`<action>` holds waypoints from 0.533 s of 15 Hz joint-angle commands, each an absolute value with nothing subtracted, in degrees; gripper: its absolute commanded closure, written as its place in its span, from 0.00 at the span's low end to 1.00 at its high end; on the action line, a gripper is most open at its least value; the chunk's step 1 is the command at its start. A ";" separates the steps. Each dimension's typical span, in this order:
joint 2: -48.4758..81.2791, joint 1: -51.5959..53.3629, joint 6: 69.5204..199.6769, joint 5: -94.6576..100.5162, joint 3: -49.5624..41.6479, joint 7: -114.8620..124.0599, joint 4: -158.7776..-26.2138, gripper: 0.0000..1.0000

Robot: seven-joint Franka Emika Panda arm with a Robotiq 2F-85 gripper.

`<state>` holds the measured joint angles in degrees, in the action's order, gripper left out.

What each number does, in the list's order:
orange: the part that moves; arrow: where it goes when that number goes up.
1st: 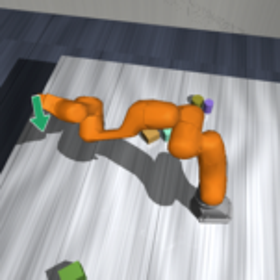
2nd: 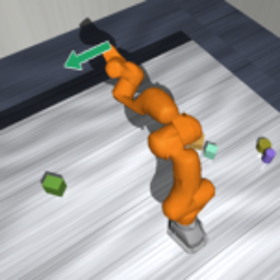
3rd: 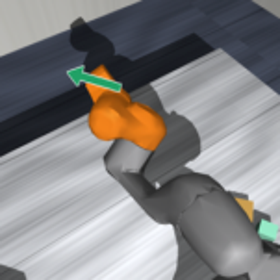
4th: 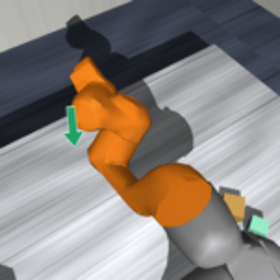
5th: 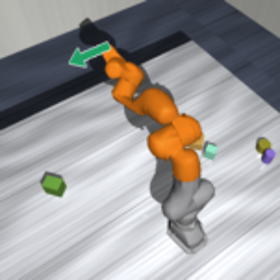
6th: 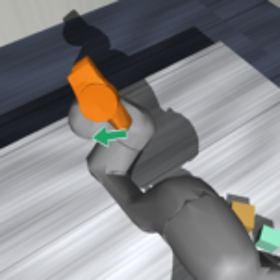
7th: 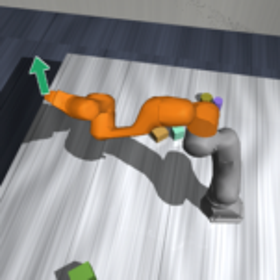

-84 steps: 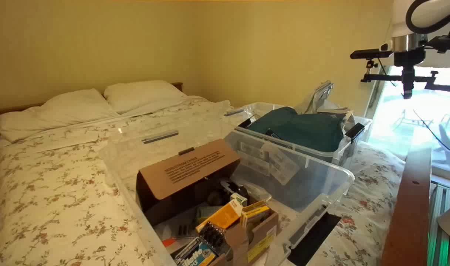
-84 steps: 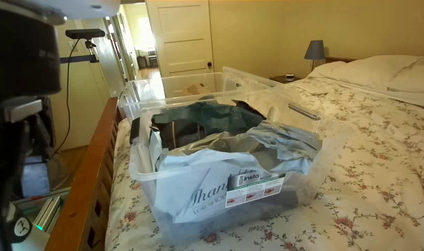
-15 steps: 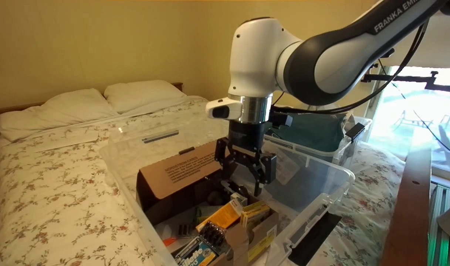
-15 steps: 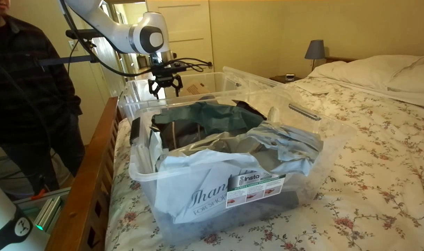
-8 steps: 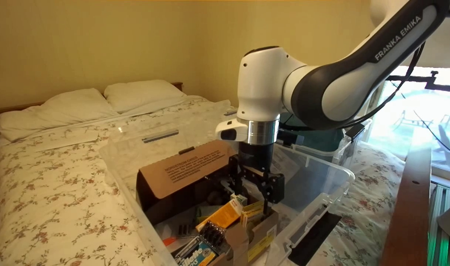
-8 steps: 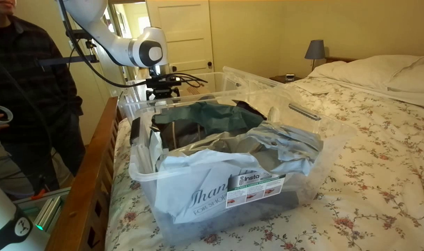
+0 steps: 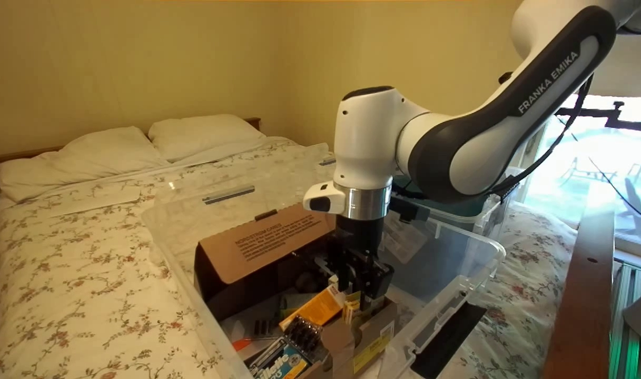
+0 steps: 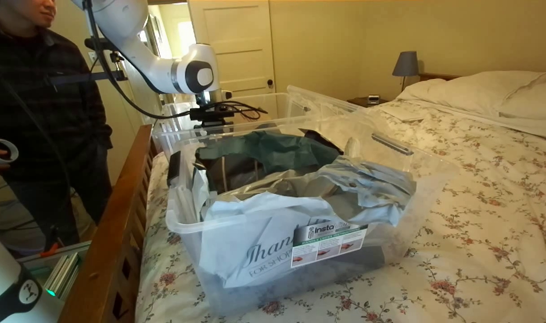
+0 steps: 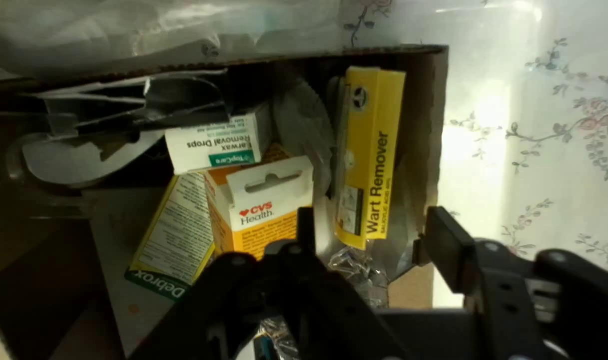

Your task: Move two small, orange boxes to the storage bin on the right

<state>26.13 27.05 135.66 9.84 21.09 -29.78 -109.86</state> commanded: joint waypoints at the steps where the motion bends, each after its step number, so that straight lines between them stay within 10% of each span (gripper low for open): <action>1: 27.41 27.59 131.63 14.08 20.18 -25.35 -106.36 0.35; 8: 30.26 27.88 119.90 16.01 20.45 -26.22 -99.86 0.39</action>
<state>27.30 27.22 124.50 14.44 20.20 -26.89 -104.19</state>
